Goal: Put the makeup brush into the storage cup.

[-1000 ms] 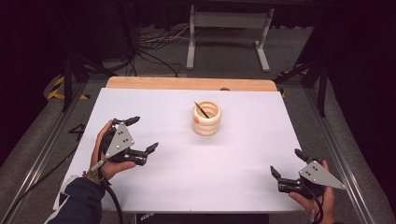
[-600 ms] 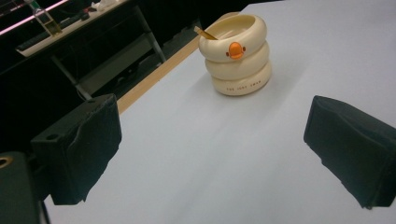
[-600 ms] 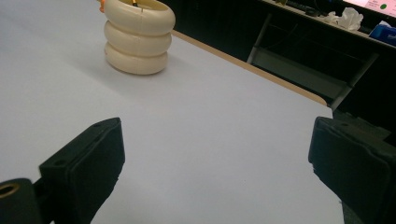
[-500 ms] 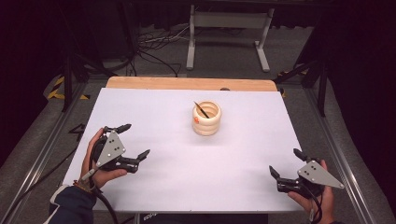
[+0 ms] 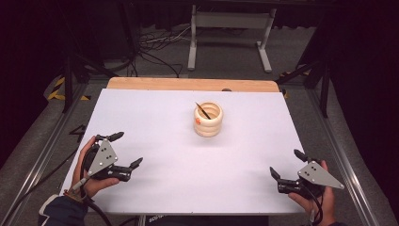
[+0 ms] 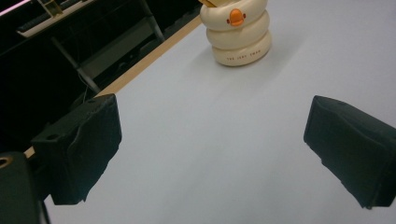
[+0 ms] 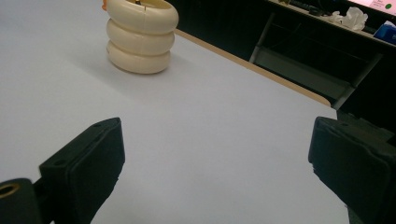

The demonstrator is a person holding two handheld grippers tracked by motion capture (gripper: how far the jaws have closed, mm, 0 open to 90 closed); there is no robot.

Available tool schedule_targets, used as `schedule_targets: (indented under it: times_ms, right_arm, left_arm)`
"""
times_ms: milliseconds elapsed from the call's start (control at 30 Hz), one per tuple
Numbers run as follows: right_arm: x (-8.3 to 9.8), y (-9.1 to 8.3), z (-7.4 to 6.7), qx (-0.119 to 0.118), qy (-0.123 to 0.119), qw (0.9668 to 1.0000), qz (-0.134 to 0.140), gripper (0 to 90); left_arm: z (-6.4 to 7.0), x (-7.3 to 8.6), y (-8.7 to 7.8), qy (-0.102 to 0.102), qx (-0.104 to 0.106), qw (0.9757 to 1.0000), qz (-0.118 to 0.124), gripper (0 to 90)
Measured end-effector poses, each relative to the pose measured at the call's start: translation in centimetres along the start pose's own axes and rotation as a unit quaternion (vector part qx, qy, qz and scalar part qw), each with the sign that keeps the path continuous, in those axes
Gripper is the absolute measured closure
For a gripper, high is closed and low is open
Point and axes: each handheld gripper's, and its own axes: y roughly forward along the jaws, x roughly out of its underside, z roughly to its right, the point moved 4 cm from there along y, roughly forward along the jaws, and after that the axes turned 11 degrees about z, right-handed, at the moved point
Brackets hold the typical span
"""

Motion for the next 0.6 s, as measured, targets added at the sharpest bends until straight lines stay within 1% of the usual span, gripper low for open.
schedule_targets:
  times_ms: [33, 67, 367, 600]
  right_arm:
    - [0.0, 0.0, 0.0, 0.000, 0.000, 1.0000, 0.000, 4.4]
    - [0.0, 0.0, 0.0, 0.000, 0.000, 1.0000, -0.001, 4.4]
    - [0.0, 0.1, -0.1, -0.001, 0.002, 1.0000, -0.002, 4.4]
    - [0.1, 0.0, 0.0, 0.000, 0.002, 1.0000, -0.002, 4.4]
  left_arm:
    - [-0.1, 0.1, -0.1, 0.002, 0.000, 1.0000, 0.000, 4.8]
    - [0.0, 0.2, -0.2, -0.002, 0.001, 1.0000, 0.000, 4.9]
    - [-0.1, 1.2, -0.8, -0.009, -0.001, 0.9999, -0.009, 4.9]
    - [-0.3, 2.5, -1.4, -0.031, -0.003, 0.9994, -0.016, 5.1]
